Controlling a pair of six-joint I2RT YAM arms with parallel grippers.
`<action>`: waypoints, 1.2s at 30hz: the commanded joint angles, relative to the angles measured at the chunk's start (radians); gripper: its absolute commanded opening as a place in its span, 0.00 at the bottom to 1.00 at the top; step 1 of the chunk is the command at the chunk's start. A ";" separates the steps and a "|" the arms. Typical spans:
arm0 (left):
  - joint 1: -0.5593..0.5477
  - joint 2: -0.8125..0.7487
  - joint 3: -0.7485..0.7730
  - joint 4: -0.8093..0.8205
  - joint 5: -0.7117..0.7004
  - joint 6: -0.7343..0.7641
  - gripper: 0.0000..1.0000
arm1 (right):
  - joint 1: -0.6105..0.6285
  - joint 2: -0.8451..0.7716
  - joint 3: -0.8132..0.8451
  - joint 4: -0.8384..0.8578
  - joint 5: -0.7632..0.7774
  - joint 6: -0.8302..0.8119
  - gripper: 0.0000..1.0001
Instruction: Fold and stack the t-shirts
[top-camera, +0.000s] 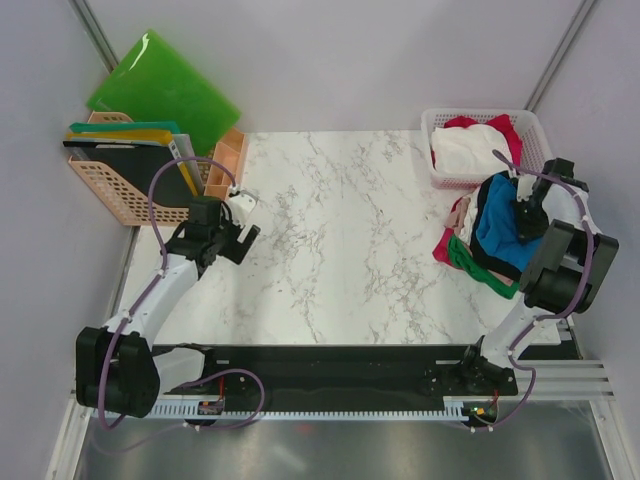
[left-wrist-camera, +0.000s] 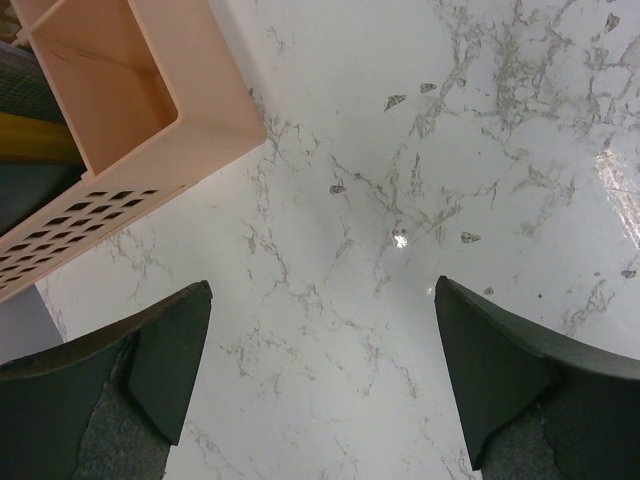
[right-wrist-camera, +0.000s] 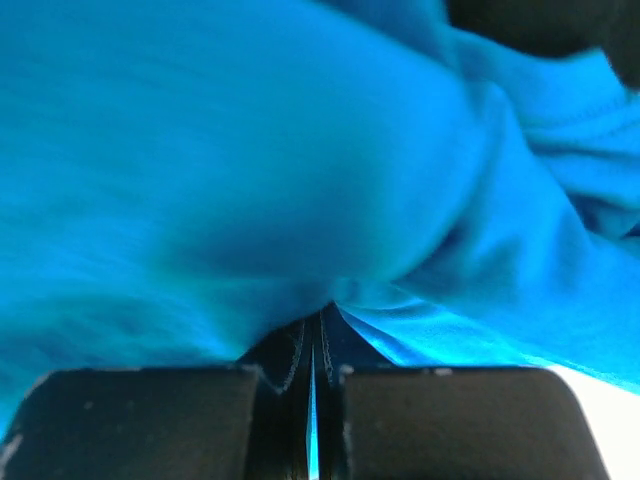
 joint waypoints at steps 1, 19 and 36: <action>0.005 -0.030 -0.014 0.038 -0.010 -0.002 1.00 | 0.072 0.035 -0.065 0.127 0.031 -0.112 0.00; 0.006 -0.003 -0.023 0.053 0.008 -0.015 1.00 | 0.109 -0.060 -0.090 0.046 -0.061 -0.156 0.06; 0.006 0.050 -0.024 0.072 0.058 -0.027 1.00 | 0.104 -0.396 0.068 -0.160 -0.208 -0.058 0.88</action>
